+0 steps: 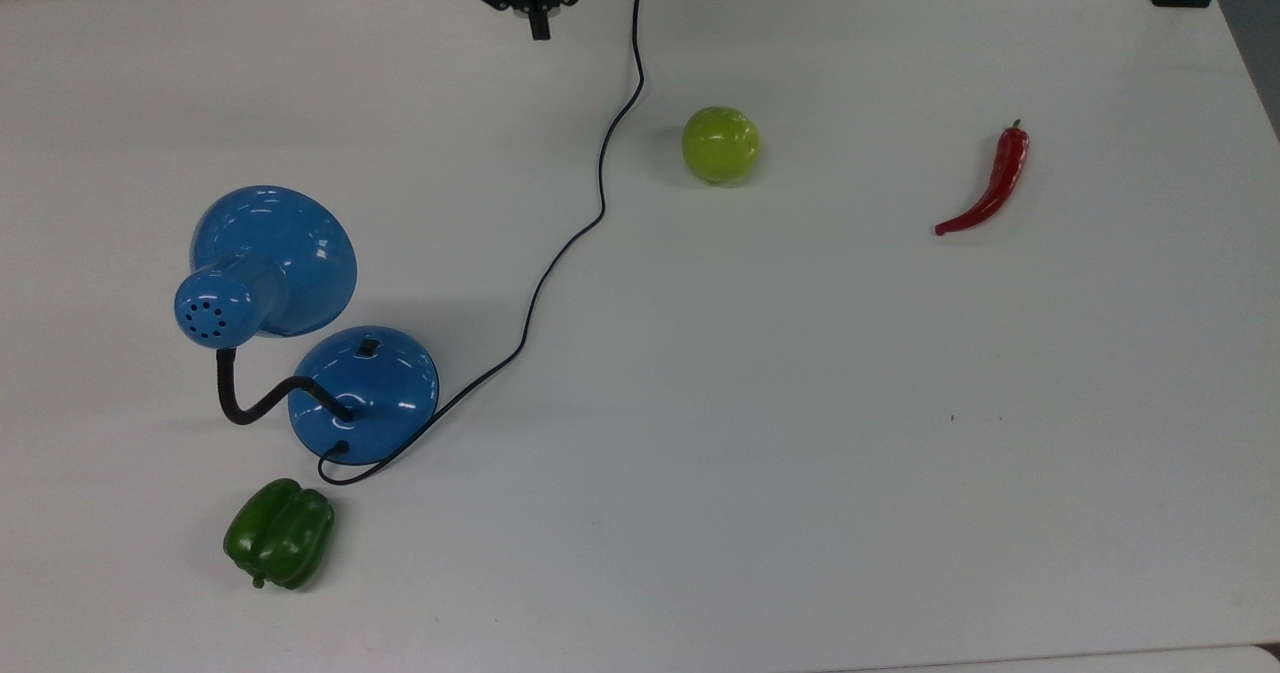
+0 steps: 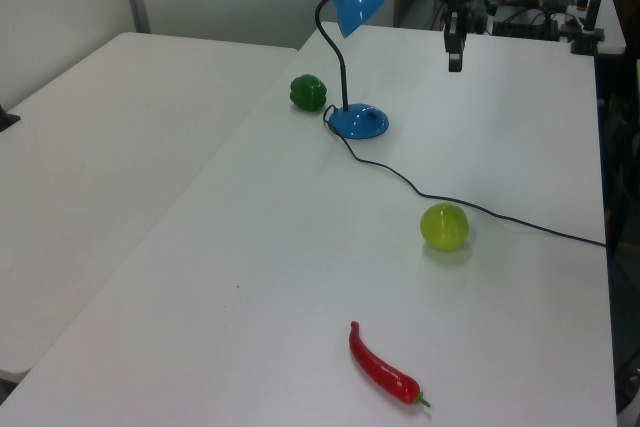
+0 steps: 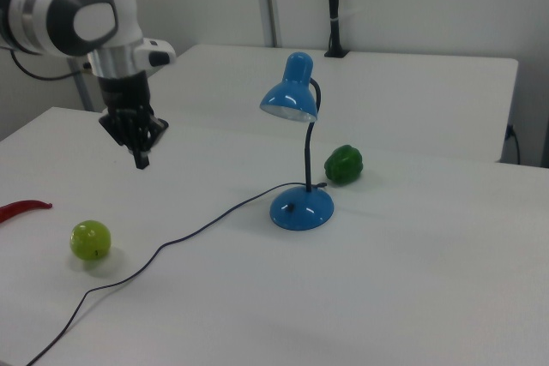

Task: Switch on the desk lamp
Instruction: 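Move the gripper down toward the switch on the blue lamp base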

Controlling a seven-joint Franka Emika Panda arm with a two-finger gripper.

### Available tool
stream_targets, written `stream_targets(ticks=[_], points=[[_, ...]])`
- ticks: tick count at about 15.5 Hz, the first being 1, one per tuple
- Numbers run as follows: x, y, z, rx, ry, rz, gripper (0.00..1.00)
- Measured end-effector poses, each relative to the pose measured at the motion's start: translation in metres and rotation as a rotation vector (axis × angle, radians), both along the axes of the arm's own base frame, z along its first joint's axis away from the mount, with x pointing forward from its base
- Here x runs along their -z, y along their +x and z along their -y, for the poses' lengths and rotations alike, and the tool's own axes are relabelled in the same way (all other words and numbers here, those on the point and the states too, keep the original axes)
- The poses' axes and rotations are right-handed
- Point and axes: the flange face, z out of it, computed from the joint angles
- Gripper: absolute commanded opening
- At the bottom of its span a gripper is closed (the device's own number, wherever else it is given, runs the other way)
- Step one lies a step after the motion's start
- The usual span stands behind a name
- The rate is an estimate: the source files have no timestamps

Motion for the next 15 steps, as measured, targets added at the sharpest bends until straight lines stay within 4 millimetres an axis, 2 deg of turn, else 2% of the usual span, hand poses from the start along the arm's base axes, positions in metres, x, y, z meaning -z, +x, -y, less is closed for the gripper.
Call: stream_targets(ticks=[3,4,5,9,15], points=[[0.029,0.012,0.031,0.053,-0.01,0.026,0.0],[0.044,0.019,0.044,0.076,-0.013,0.034,0.0],[0.053,0.023,0.049,0.084,-0.017,0.046,0.0],[0.09,0.035,0.056,0.088,-0.031,0.093,0.0],[0.118,0.038,0.06,0.094,-0.029,0.21,0.0]])
